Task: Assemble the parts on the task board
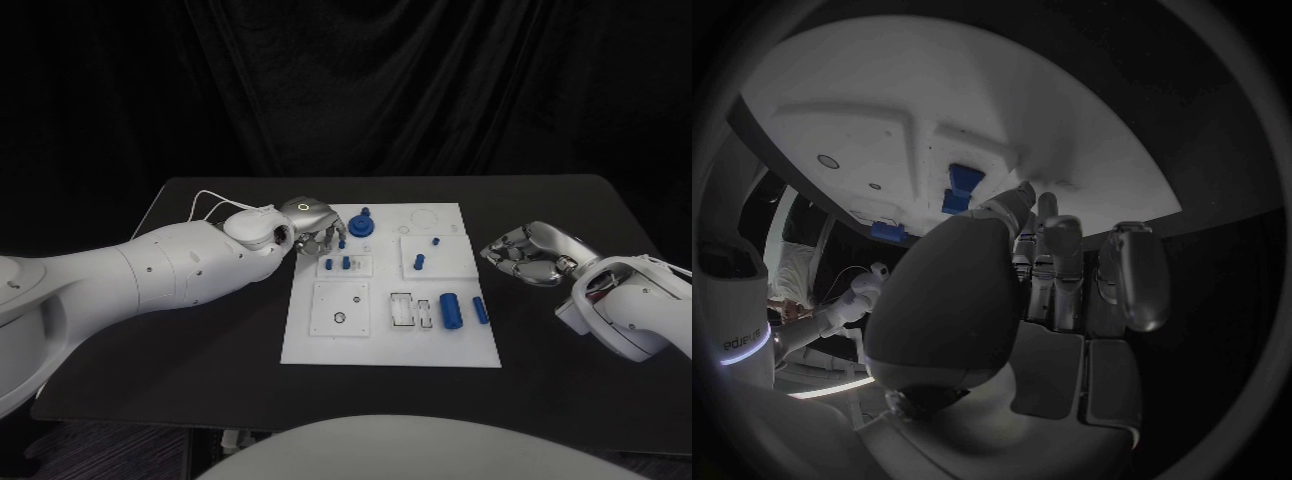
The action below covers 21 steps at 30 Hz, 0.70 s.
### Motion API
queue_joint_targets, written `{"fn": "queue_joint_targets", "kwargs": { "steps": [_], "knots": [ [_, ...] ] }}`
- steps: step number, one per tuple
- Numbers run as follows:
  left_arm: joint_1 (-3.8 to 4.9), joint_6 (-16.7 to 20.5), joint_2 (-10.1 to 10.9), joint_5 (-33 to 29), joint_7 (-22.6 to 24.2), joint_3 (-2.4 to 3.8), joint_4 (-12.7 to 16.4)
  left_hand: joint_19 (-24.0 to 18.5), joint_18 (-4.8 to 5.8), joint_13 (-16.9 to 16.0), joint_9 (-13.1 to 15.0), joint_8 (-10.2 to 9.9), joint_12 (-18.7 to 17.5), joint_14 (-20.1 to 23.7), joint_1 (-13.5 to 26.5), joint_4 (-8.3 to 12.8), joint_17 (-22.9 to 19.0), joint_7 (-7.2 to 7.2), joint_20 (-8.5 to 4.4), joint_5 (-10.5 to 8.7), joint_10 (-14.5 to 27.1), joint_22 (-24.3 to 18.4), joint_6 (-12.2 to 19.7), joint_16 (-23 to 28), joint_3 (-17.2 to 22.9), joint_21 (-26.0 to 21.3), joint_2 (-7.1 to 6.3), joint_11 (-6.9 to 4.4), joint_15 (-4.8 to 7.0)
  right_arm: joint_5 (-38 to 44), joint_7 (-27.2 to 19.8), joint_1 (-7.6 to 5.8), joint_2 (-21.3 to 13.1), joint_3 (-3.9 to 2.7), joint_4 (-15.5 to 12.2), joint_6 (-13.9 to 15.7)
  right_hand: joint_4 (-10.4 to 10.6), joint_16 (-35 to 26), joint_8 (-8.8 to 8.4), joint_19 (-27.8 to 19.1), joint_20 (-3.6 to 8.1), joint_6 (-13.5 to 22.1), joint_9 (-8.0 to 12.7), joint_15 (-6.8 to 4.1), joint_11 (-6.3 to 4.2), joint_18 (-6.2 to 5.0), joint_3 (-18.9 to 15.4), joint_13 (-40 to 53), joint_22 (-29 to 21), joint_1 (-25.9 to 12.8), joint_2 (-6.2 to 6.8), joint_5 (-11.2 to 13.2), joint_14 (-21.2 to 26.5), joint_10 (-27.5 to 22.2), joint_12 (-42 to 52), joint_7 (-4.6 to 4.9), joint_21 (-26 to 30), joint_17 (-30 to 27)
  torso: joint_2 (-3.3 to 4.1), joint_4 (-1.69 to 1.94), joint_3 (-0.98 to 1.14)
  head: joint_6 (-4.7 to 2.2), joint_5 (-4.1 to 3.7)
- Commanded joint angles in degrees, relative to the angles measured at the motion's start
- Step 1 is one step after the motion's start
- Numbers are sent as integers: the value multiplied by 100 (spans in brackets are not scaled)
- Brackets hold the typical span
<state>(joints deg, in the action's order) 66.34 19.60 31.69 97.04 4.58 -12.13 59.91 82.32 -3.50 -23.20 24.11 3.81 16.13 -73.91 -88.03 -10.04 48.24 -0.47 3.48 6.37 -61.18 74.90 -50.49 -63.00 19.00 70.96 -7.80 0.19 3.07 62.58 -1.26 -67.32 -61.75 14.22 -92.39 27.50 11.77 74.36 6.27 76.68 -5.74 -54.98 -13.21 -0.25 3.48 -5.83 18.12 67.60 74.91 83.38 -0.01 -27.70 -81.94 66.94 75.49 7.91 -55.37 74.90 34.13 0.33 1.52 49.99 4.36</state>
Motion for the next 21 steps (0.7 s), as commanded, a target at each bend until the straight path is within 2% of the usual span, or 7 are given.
{"fn": "queue_joint_targets", "kwargs": {
  "steps": [1, 9, 14, 16, 18, 19, 21],
  "knots": [
    [-8, 130, 5, 2, -56, 4, 7, -42, -37, -9, -9, 0, -35, 24, 68, -43, 0, 69, 11, -30, -21, 999, -13, 3, 5, -27, -9, 9, -15, 9, 99, 15, -11, -4, -7, -50, 2, -24, -6, 4, 2, -6, -9, -9, 11, -69, 30, 4, 645, -18, 19, -28, -29, -7, -9, 18, 14, 154, 0, 2, 1, 1, 3],
    [-8, 378, 80, 2, -136, 4, 17, -39, -37, -20, -24, -1, -41, 15, 81, -62, 10, 153, 11, -46, -41, 999, -1, -4, 2, -31, -12, -10, -7, 9, 105, 15, -29, -4, -13, -48, -1, -26, 0, 7, 2, -17, -12, -9, 9, -68, 32, 4, 646, -18, 18, -27, -28, -7, -8, 16, 9, 152, 1, 1, 0, 1, -2],
    [-7, 988, 243, 2, -139, 4, 76, -108, -66, -8, -66, -21, -138, 125, 64, -67, -176, 223, 12, -27, 119, 958, 94, 141, 13, -195, -39, 10, -16, 9, 115, 14, -79, -4, -49, -32, -4, -19, 3, 9, 2, -22, -14, -10, 8, -67, 32, 4, 648, -18, 20, -26, -32, -6, -8, 14, 4, 158, -1, 1, -1, 1, -42],
    [-7, 1300, 352, 1, -113, 4, 131, -332, -137, 62, -196, -28, -354, 495, 23, -81, -673, 228, 45, 47, 506, 845, 433, 583, 58, -648, -83, 131, -109, 9, 118, 13, -112, -4, -74, -13, -4, -1, 4, 19, 2, -23, -14, -10, 8, -62, 32, 2, 654, -18, 20, -26, -41, -8, -9, 14, -20, 173, -1, 0, -2, 1, -61],
    [-5, 1668, 505, -22, -55, 4, 226, -445, -173, 85, -239, -10, -409, 660, 20, -97, -900, 229, 71, 47, 611, 792, 452, 791, 72, -876, -109, 169, -141, 9, 120, 11, -150, -4, -105, 17, -6, 5, 5, 24, 3, -25, -14, -10, 7, -60, 31, -12, 657, -18, 24, -25, -45, -23, -19, 13, -33, 178, -1, 0, -2, 1, -70],
    [-3, 1869, 600, -120, 17, 4, 294, -620, -223, 101, -277, -2, -456, 925, 22, -119, -1196, 247, 98, 61, 725, 716, 454, 1087, 83, -1205, -135, 183, -162, 9, 118, 9, -172, -4, -124, 41, -7, 4, 5, 23, 3, -25, -15, -11, 7, -60, 31, -14, 657, -18, 25, -25, -44, -24, -19, 13, -31, 177, -1, -1, -2, 1, -78],
    [3, 2164, 785, -563, 265, 4, 448, -1191, -376, 109, -334, 3, -495, 1250, 71, -198, -1313, 249, 155, 86, 886, 467, 451, 1417, 81, -2250, -161, 205, -206, 9, 107, -2, -207, -4, -164, 100, -7, 4, 5, 23, 3, -25, -15, -11, 7, -60, 31, -14, 657, -18, 25, -25, -44, -24, -19, 13, -31, 177, -1, 1, -2, 1, -83]
  ]
}}
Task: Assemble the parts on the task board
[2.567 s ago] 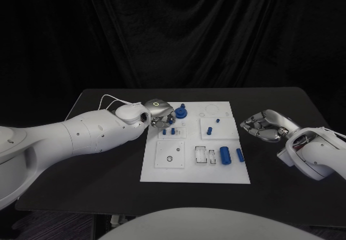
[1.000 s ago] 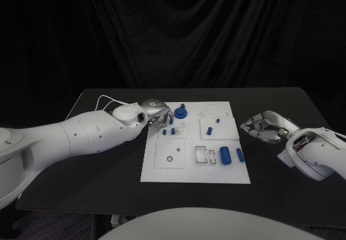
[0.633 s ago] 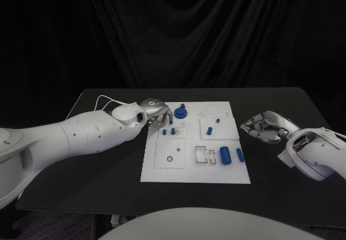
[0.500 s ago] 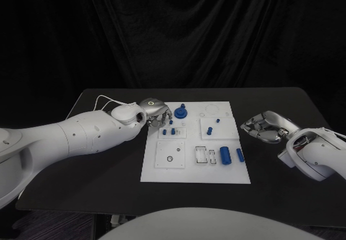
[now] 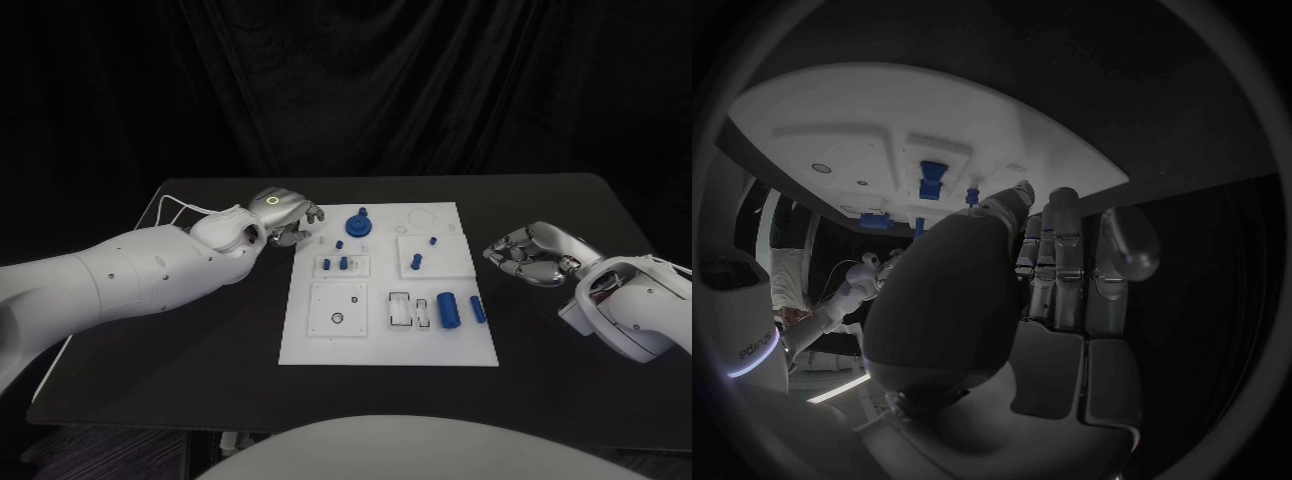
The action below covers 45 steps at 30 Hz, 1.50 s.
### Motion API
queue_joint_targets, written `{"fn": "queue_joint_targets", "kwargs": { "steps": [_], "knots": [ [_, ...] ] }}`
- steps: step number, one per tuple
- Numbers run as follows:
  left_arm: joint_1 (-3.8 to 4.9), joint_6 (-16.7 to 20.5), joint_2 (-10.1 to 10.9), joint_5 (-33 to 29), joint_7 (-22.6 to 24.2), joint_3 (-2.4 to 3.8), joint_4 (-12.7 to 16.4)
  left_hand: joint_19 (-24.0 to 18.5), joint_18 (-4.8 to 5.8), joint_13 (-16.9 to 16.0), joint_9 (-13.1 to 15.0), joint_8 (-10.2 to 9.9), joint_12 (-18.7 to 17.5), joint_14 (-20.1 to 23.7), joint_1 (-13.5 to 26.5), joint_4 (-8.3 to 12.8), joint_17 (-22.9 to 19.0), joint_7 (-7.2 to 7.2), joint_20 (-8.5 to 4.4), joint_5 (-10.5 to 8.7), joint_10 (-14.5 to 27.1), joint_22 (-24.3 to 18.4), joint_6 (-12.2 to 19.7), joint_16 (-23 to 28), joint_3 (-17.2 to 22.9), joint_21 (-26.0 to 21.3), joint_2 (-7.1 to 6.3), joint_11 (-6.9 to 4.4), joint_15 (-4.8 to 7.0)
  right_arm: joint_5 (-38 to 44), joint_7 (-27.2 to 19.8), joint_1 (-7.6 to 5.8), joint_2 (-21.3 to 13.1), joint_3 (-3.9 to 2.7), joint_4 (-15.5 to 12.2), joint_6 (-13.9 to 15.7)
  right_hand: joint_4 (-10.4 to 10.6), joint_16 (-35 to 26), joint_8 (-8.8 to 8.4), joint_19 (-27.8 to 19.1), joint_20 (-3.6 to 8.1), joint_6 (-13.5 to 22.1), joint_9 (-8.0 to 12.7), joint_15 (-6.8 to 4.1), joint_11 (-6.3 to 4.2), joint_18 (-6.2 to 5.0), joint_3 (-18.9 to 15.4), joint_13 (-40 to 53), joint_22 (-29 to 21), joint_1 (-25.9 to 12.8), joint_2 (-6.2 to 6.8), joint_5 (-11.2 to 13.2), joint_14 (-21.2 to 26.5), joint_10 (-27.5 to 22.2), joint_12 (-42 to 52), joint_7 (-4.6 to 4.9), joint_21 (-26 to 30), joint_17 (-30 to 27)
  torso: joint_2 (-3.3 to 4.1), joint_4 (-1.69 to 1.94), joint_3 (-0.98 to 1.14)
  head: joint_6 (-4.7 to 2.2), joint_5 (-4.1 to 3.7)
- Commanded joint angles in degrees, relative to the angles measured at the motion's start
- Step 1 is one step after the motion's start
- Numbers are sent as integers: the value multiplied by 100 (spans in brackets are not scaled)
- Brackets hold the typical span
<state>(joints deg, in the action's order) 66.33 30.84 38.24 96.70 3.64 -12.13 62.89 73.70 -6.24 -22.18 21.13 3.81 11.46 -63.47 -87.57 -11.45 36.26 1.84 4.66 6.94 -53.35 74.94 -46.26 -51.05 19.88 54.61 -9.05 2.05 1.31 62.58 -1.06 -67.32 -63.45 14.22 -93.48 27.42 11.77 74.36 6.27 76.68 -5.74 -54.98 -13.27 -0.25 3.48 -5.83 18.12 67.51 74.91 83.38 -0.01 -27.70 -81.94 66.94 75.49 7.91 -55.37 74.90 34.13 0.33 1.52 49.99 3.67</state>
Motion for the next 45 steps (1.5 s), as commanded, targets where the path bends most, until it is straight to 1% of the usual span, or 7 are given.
{"fn": "queue_joint_targets", "kwargs": {
  "steps": [1, 2, 6, 10, 19, 28, 45],
  "knots": [
    [7, 1150, 243, -897, 552, 4, 256, -607, -177, 6, -54, 2, -36, 338, 58, -101, -174, 8, 58, 51, 161, 331, 29, 377, -13, -1134, -40, 29, -52, 9, 83, -20, -49, -4, -75, 141, -14, -17, 8, 11, 3, -31, -10, -12, 6, -67, 27, -46, 648, -18, 40, -23, -34, -68, -48, 11, 4, 158, -1, 1, -2, 1, -8],
    [9, 1214, 334, -1233, 732, 4, 349, -1460, -353, 35, -68, 8, -99, 824, 205, -252, -310, -1, 106, 359, 350, -38, 11, 752, 4, -2572, 11, 48, -133, 9, 81, -45, -55, -4, -90, 163, -16, -23, 8, 5, 4, -32, -11, -12, 5, -70, 25, -58, 645, -18, 45, -23, -31, -82, -57, 11, 19, 153, -1, -1, -3, 1, 1],
    [15, 1151, 710, -2968, 1716, 4, 766, -2864, -97, 67, -198, -12, 3, 2068, 904, -431, -825, 367, 403, 772, 1163, -494, 24, 1896, -232, -3722, 281, 371, -691, 9, 96, -222, -33, -5, -123, 208, -37, -70, 11, -19, 6, -42, -16, -13, 3, -81, 32, -346, 629, -18, 92, -24, -4, -381, -292, 10, 83, 114, -3, -7, -5, 1, 57],
    [17, 613, 1010, -4675, 2548, 3, 1161, -4230, -22, 313, -399, -6, 194, 3311, 1293, -538, -1659, 478, 414, 1382, 1991, -1372, 74, 3005, -653, -5044, 543, 387, -780, 11, 141, -453, 68, -5, -130, 193, -76, -164, 19, -59, 11, -54, -35, -17, 0, -100, 89, -1473, 600, 9, 152, 5, 41, -1282, -1277, 10, 206, 34, -18, -9, -13, 1, 151],
    [-14, -997, 1300, -7992, 3812, 3, 1791, -6142, -86, 1137, -733, -5, 146, 5130, 1364, -531, -3079, 524, 552, 1622, 3184, -3853, 379, 4407, -1508, -5183, 1038, 426, -828, 695, 210, -961, 688, -5, 207, -126, -311, -479, 243, -238, 23, -223, -248, -23, -6, -158, 88, -2567, 510, 169, 353, 107, 228, -1952, -2495, -20, 632, -214, -8, 12, -25, -28, 294],
    [-65, -1954, 1533, -8952, 4287, 2, 2310, -6418, -288, 1693, -1091, -19, 115, 5623, 1358, -534, -3459, 323, 625, 1417, 3899, -4901, 808, 4738, -2295, -5218, 1309, 184, -718, 1816, 355, -1005, 1479, -5, 1020, -573, -583, -708, 207, -426, -2, 50, -312, 10, 44, -206, 269, -2905, 464, 401, 393, 660, 413, -2338, -3015, 38, 959, -383, 0, 30, -55, -126, 224],
    [-258, -2370, 1882, -9142, 4413, 3, 2926, -6722, -374, 1964, -1416, -56, 275, 5841, 1001, -523, -3511, 284, 805, 1649, 4197, -5672, 1334, 4870, -2893, -5248, 1714, 246, -778, 3177, 839, -754, 2141, -6, 1787, -1001, -322, -839, -191, -539, -116, 627, -144, 121, 306, -235, 517, -3742, 389, -279, 785, 1559, 540, -3005, -4150, -198, 1231, -515, 135, 134, -182, -438, -332]
  ]
}}
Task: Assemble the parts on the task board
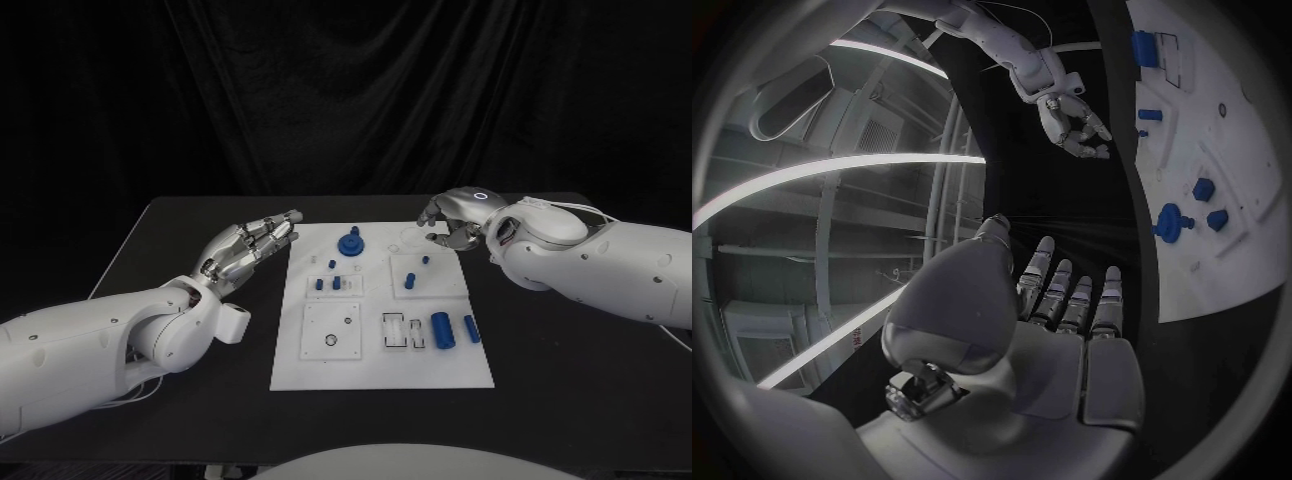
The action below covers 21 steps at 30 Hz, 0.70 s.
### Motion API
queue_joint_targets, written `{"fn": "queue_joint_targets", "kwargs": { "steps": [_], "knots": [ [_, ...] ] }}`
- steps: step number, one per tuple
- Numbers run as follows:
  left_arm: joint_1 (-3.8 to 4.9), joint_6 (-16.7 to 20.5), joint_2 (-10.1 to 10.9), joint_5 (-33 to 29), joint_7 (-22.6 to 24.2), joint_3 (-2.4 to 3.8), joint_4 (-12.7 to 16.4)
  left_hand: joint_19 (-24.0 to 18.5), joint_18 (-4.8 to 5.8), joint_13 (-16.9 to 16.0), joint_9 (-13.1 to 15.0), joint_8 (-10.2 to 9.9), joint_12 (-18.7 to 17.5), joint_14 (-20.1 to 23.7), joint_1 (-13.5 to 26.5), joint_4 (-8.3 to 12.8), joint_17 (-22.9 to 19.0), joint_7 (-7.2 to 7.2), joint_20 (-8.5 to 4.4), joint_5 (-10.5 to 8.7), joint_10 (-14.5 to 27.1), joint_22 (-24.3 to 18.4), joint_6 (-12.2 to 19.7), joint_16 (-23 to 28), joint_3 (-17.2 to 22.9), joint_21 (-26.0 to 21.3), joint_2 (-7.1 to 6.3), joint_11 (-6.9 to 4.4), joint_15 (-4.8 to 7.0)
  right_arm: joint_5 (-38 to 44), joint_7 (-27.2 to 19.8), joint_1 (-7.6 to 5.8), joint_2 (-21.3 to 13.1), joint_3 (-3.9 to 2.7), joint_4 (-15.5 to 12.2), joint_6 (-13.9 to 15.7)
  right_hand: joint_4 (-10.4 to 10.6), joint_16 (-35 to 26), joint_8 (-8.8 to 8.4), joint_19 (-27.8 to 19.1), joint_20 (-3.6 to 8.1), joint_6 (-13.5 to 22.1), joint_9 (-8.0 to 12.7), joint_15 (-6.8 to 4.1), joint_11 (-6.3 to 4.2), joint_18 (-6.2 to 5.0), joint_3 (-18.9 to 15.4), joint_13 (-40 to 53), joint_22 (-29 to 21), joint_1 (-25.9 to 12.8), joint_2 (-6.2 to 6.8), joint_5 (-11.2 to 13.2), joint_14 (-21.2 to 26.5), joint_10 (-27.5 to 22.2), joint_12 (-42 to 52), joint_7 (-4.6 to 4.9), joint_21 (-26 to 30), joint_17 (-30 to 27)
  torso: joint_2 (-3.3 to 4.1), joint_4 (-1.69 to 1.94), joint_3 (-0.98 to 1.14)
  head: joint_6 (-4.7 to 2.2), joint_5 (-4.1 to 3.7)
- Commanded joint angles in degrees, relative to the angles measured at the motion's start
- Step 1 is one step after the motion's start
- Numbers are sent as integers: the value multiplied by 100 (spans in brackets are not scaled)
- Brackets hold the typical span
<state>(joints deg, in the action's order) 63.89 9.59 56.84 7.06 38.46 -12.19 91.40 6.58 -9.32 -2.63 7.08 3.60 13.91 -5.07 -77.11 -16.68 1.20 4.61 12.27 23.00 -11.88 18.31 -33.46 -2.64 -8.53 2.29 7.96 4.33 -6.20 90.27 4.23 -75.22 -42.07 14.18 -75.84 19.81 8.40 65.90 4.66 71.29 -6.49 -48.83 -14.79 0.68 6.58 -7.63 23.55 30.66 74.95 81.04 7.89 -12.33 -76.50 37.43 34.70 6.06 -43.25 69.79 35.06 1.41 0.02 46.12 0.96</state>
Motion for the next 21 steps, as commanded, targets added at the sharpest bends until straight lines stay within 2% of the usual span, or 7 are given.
{"fn": "queue_joint_targets", "kwargs": {
  "steps": [1, 5, 9, 14, 21],
  "knots": [
    [-19, -249, 32, -181, 927, 9, 94, -11, -67, 9, -11, -34, 30, 0, -46, 1, -5, 6, 44, 43, 50, -8, 55, 28, -54, -16, 14, 18, -28, 417, 320, 49, 4, -2, 28, -250, 18, 7, -32, 2, -43, 11, 10, 32, 1, -56, -36, -80, 383, -52, -4, 23, -3, -63, -97, -14, 29, -6, 52, 30, -39, -66, -83],
    [-36, -274, 38, -323, 915, 9, 124, 20, -83, 2, -30, -23, 114, -84, -98, 2, 11, 12, 124, 63, 26, 6, 48, -20, -114, 0, 108, 37, -104, 439, 353, 102, 2, -2, 53, -291, 21, -43, -14, 0, -65, -57, 13, 52, 31, -62, -106, -255, 370, -72, -20, 0, 37, -150, -301, -15, 115, -58, 63, 27, -52, -68, -105],
    [-59, -321, 22, -550, 915, 9, 136, 50, -88, 0, -47, -24, 157, -134, -155, 4, 21, 28, 185, 127, 27, 22, 70, -55, -142, 10, 165, 76, -155, 449, 360, 179, -46, -1, 44, -302, 3, -60, 37, -4, -79, -171, -15, 67, 43, -66, -144, -338, 365, -62, -41, -63, 54, -137, -374, 7, 166, -79, 38, 26, -47, -68, -74],
    [-79, -354, 12, -651, 921, 9, 146, 71, -93, -4, -45, -12, 195, -157, -196, 8, 26, 30, 218, 152, 13, 30, 26, -77, -167, 17, 169, 90, -166, 438, 352, 255, -128, -1, 6, -306, -57, -135, 48, -39, -84, -217, -42, 72, 59, -81, -179, -454, 353, -34, -37, -391, 124, -186, -489, -2, 293, -147, 35, 31, -54, -47, -84],
    [-94, -357, 20, -691, 921, 9, 175, 89, -96, -5, -48, -8, 224, -187, -235, 10, 31, 30, 248, 171, 5, 40, 12, -102, -187, 22, 175, 104, -197, 137, 308, 294, -300, -1, -242, -321, -172, -270, 75, -140, -109, -280, -96, 113, 93, -107, -144, -549, 329, 39, -65, -803, 252, -189, -547, 71, 536, -262, 43, 27, -40, -30, -58]
  ]
}}
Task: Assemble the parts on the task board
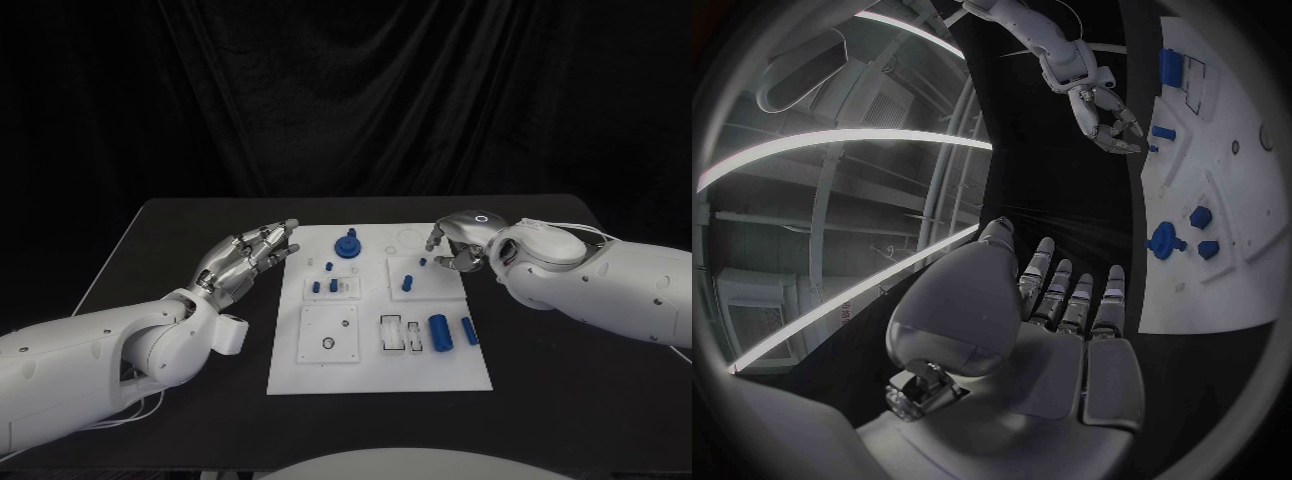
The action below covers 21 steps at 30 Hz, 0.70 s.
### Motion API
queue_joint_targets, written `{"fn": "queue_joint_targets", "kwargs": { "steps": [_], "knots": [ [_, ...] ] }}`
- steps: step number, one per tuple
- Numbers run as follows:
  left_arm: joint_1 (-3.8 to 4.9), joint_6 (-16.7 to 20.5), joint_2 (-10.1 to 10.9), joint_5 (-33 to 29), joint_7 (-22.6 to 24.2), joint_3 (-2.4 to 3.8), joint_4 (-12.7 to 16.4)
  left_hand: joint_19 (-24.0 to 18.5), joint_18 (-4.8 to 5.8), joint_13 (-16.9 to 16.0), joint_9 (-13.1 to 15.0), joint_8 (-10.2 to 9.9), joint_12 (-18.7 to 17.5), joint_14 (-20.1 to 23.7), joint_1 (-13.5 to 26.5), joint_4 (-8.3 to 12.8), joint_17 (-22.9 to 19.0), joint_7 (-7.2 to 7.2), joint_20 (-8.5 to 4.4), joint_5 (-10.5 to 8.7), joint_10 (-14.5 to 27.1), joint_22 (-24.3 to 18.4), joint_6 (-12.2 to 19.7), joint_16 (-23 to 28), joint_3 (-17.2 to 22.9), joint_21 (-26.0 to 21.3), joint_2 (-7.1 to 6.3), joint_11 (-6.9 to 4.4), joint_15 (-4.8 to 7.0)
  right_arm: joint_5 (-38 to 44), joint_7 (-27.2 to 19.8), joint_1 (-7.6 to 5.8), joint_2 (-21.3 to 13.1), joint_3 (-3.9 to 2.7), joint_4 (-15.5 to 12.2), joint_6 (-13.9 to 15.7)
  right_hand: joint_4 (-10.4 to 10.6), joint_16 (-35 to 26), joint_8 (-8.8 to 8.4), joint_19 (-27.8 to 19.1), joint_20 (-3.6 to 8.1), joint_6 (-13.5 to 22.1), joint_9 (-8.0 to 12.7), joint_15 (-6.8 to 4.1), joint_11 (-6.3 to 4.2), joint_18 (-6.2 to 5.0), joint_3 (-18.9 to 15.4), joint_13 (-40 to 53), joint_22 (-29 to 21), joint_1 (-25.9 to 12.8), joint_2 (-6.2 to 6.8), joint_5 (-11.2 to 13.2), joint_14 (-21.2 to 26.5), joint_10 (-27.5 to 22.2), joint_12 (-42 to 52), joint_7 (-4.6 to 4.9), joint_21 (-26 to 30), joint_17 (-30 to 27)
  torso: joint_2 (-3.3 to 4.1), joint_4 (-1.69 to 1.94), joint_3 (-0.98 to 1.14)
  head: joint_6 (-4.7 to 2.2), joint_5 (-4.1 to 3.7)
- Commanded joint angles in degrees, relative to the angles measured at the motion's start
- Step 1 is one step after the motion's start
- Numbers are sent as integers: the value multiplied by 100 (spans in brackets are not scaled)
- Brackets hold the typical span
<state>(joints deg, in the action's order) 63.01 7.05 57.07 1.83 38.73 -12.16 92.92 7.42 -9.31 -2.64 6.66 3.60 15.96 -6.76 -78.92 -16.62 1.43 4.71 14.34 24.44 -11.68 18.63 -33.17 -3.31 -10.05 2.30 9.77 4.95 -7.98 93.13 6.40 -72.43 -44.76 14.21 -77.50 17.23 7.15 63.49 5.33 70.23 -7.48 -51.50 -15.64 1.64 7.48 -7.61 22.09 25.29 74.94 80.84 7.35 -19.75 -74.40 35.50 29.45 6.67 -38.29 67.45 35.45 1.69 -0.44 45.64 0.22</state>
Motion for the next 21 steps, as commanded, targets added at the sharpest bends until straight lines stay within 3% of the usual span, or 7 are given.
{"fn": "queue_joint_targets", "kwargs": {
  "steps": [1, 10, 14, 21],
  "knots": [
    [-8, -105, -6, -171, 895, 6, 19, 7, -97, -5, -8, -8, 24, -20, -59, 3, 9, 18, 45, 30, -17, 5, -16, -38, -38, 21, -4, 46, -23, -169, 83, 19, -40, -4, -95, -56, -59, -38, 11, -37, -11, -18, -16, 17, 2, -111, 11, -19, 331, 69, -14, -86, 50, 19, -21, 8, 48, -36, 8, -2, 7, 25, 18],
    [-29, -83, -60, -179, 889, 6, -19, 90, -99, -9, -20, 3, 114, -146, -229, 11, 31, 36, 121, 211, -37, 63, -65, -151, -72, 45, 53, 68, -119, -248, -13, 152, 58, -4, 77, 41, -96, -40, -25, -33, -19, 48, -19, 25, 2, -112, 28, -52, 339, 78, -10, -52, 54, 117, -9, 8, 52, -47, 6, -2, 15, 58, 66],
    [-34, 17, -70, -180, 881, 6, -25, 328, -79, -27, 2, 46, 293, -421, -251, -5, 74, 141, 219, 273, -173, 276, -294, -388, -149, 133, 106, 85, -265, -254, -58, 208, 105, -4, 163, 98, -100, -26, -58, -23, -21, 104, -13, 28, -5, -110, 47, -73, 345, 73, -22, -29, 44, 171, -3, 42, 41, -43, 6, -4, 8, 90, 91],
    [-43, 60, -95, -180, 868, 6, -44, 360, -68, -26, -8, 37, 299, -443, -264, 0, 76, 138, 226, 300, -171, 287, -266, -419, -157, 145, 119, 94, -288, -257, -112, 278, 143, -5, 222, 211, -90, 30, -159, 27, -41, 317, 39, 54, -12, -97, 91, -136, 363, 47, -19, 21, -3, 316, -2, 121, -30, -20, 7, 4, 10, 104, 55]
  ]
}}
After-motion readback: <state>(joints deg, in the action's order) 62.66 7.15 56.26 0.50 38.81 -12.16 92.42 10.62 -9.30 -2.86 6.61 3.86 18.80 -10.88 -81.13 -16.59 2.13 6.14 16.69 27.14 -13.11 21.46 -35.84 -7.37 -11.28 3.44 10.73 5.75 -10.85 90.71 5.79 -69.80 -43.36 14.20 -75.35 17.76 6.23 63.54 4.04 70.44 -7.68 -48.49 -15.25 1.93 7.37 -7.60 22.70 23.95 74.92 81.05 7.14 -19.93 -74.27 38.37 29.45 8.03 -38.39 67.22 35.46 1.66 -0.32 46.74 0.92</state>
